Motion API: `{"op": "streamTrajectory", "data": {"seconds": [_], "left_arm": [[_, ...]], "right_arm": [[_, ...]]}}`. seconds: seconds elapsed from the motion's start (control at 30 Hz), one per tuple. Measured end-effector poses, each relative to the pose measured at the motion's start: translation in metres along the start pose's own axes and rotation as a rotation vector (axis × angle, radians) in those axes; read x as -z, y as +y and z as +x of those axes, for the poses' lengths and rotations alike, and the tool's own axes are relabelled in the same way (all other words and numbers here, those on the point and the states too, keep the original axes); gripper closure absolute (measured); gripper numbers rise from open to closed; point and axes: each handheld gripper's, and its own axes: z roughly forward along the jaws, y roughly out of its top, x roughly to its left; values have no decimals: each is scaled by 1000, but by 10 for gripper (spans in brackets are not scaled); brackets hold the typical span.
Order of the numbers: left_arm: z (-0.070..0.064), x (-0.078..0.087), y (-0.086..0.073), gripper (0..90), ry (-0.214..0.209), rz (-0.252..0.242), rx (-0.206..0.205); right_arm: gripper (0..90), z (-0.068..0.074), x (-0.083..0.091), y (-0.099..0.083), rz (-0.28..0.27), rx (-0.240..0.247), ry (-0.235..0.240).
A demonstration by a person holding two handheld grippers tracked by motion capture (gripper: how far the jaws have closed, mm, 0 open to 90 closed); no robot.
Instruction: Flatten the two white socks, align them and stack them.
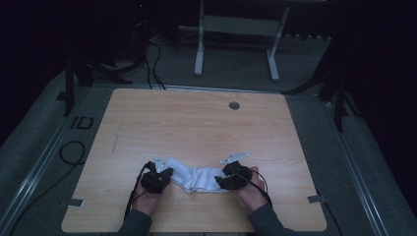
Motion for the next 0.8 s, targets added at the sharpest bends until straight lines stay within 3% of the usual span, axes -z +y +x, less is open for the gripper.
{"op": "streamTrajectory", "data": {"seconds": [0.63,0.7,0.8], "left_arm": [[0,0,-1,893,-2,-2,4],[0,0,-1,892,-2,-1,3],[0,0,-1,892,-3,-2,7]], "right_arm": [[485,-5,-9,-7,50,-42,-10],[497,-5,-9,-7,46,-41,-11],[624,-4,-8,-7,39,-28,-12]]}}
